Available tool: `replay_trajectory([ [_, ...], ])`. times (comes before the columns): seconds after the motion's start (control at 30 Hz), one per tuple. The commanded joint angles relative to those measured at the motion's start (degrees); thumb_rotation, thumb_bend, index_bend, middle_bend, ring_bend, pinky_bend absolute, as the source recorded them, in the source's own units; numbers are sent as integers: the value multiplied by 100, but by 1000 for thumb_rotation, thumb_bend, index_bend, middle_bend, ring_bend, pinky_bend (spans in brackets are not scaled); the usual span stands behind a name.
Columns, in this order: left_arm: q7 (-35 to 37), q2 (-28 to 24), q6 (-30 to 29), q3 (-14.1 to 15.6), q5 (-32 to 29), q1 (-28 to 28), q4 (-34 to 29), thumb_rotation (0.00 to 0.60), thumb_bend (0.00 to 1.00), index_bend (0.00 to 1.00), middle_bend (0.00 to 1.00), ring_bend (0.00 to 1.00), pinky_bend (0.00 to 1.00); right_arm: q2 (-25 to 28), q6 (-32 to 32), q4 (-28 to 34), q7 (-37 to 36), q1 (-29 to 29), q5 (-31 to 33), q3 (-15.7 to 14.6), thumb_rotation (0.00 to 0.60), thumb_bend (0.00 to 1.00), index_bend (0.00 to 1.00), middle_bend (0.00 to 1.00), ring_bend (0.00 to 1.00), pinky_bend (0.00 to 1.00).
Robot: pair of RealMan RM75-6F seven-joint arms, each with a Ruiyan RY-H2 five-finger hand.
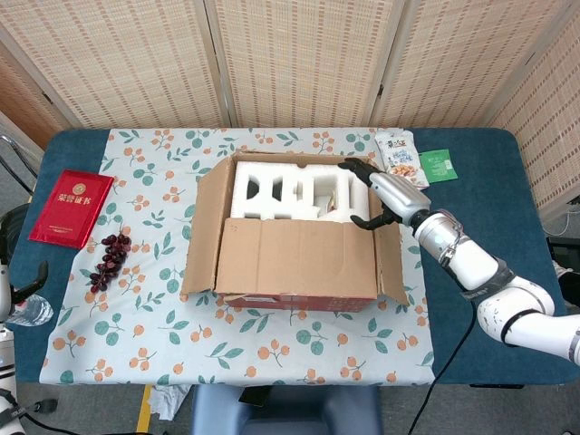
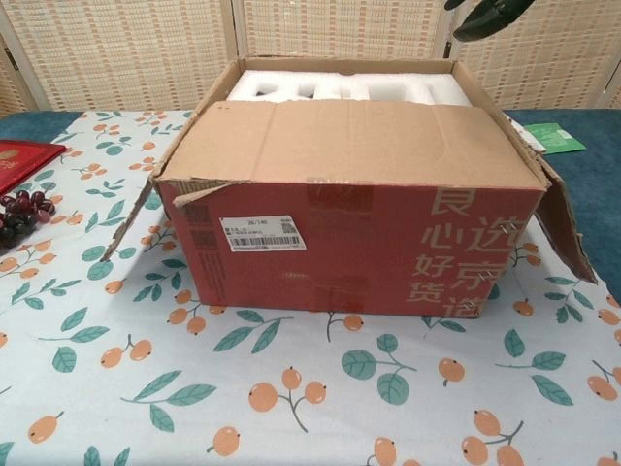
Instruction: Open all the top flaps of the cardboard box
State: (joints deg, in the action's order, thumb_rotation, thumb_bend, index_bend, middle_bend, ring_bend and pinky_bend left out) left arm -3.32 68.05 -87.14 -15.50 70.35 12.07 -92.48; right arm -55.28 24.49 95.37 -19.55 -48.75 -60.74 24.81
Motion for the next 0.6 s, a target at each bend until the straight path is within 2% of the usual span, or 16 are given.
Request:
replay_trajectory([
  [0.03,-56,36,-33,18,-13,-26,-40,600,408,0,0,0,0,54,-584,1,-762,241,-758,198,600,429,0,0,0,134],
  [0.17,-197,92,-87,25,-29,-39,-92,600,408,0,0,0,0,26,-818,-127,-1167,275,-1401,222,600,429,0,0,0,134],
  [0.33,-397,156,-125,21,-54,-26,-169,600,408,0,0,0,0,-59,-874,-247,-1687,227,-1913,202,600,429,0,0,0,134],
  [0.5,-573,202,-158,3,-107,-21,-232,600,408,0,0,0,0,-86,-792,-352,-2244,162,-2371,53,600,428,0,0,0,134],
  [0.6,-651,239,-160,-7,-146,-15,-246,600,408,0,0,0,0,-59,-675,-394,-2718,117,-2713,-156,600,429,0,0,0,134],
])
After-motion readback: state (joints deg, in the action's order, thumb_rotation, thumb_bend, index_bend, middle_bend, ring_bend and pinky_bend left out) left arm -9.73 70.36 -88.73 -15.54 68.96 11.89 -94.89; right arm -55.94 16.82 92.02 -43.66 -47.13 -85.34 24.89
